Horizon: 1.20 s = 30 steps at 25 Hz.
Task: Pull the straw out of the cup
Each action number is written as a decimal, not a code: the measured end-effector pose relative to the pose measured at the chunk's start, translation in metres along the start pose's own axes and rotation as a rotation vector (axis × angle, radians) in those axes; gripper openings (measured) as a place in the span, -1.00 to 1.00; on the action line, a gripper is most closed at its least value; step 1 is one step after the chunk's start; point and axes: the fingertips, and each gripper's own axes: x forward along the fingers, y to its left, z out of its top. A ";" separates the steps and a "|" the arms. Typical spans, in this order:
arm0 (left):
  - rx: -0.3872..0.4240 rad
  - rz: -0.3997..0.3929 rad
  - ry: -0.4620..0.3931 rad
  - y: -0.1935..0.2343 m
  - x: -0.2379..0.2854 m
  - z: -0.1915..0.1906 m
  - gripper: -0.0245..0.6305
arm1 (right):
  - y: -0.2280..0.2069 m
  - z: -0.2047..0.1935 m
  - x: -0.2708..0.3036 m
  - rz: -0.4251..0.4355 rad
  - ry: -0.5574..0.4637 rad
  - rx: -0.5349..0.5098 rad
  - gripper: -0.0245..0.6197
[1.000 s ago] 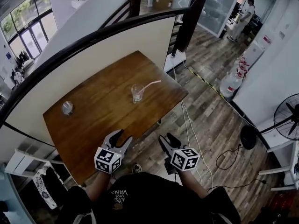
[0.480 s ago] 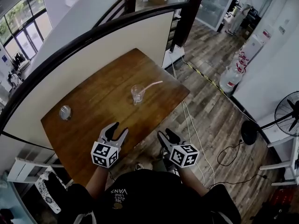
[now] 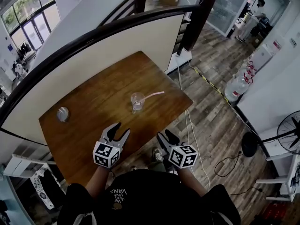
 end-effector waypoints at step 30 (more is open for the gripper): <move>0.182 0.125 0.115 0.020 0.175 0.028 -0.38 | -0.116 0.046 0.053 0.168 0.188 -0.051 -0.42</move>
